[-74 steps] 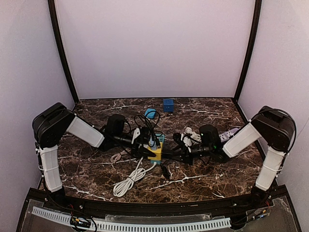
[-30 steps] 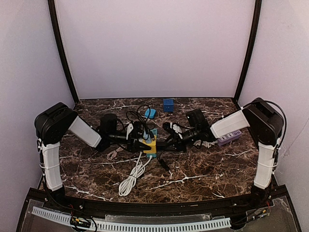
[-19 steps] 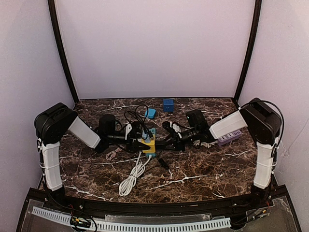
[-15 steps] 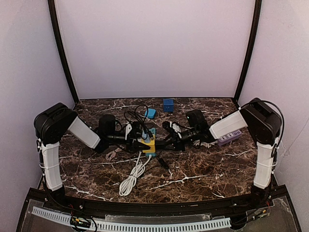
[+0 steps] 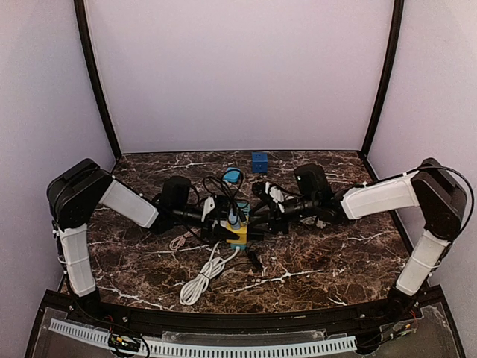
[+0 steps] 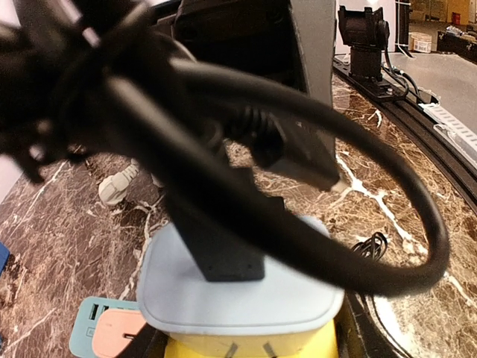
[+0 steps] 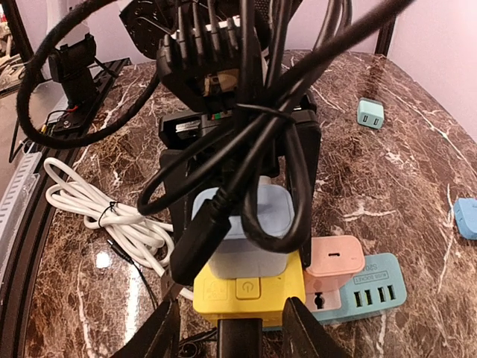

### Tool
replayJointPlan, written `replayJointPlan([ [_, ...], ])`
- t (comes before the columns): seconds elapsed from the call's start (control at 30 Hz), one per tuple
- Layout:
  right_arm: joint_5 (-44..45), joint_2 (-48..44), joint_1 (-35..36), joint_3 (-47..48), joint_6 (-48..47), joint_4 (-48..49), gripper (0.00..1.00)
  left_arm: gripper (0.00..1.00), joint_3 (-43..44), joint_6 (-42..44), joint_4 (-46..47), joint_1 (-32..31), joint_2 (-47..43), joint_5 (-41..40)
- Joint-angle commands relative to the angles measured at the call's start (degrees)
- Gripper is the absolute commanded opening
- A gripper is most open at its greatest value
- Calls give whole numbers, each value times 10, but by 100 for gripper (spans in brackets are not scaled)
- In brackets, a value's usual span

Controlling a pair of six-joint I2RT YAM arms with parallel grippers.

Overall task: Insert the plug
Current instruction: Insert the plug into the socket.

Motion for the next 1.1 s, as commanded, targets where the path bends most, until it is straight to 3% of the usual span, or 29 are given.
replayJointPlan([
  [0.0, 58, -48, -3, -26, -9, -68, 47, 1, -3, 26, -109, -10, -8, -21],
  [0.07, 79, -75, -9, -38, -5, -85, 48, 1, 5, 23, -121, -10, -9, -30],
  [0.13, 95, -98, -18, -46, 3, -96, 51, 14, 12, 12, -129, -10, -11, -48],
  [0.17, 105, -106, -21, -48, 10, -98, 52, 34, 14, 2, -131, -10, -12, -61],
  [0.23, 121, -117, -25, -47, 17, -99, 55, 57, 18, -8, -133, -11, -16, -72],
  [0.33, 132, -122, -26, -38, 25, -103, 59, 75, 19, -8, -142, -13, -32, -76],
  [0.37, 140, -122, -25, -34, 28, -108, 60, 92, 18, -1, -148, -13, -41, -76],
  [0.4, 145, -124, -26, -31, 31, -112, 61, 95, 16, 4, -150, -14, -46, -79],
  [0.63, 170, -155, -26, -30, 56, -113, 77, 99, -7, 65, -196, -15, -109, -112],
  [0.77, 206, -168, -26, -19, 84, -117, 98, 99, -34, 91, -241, -15, -153, -137],
  [1.07, 303, -182, -30, 14, 163, -129, 99, 99, -58, 125, -428, 4, -281, -184],
])
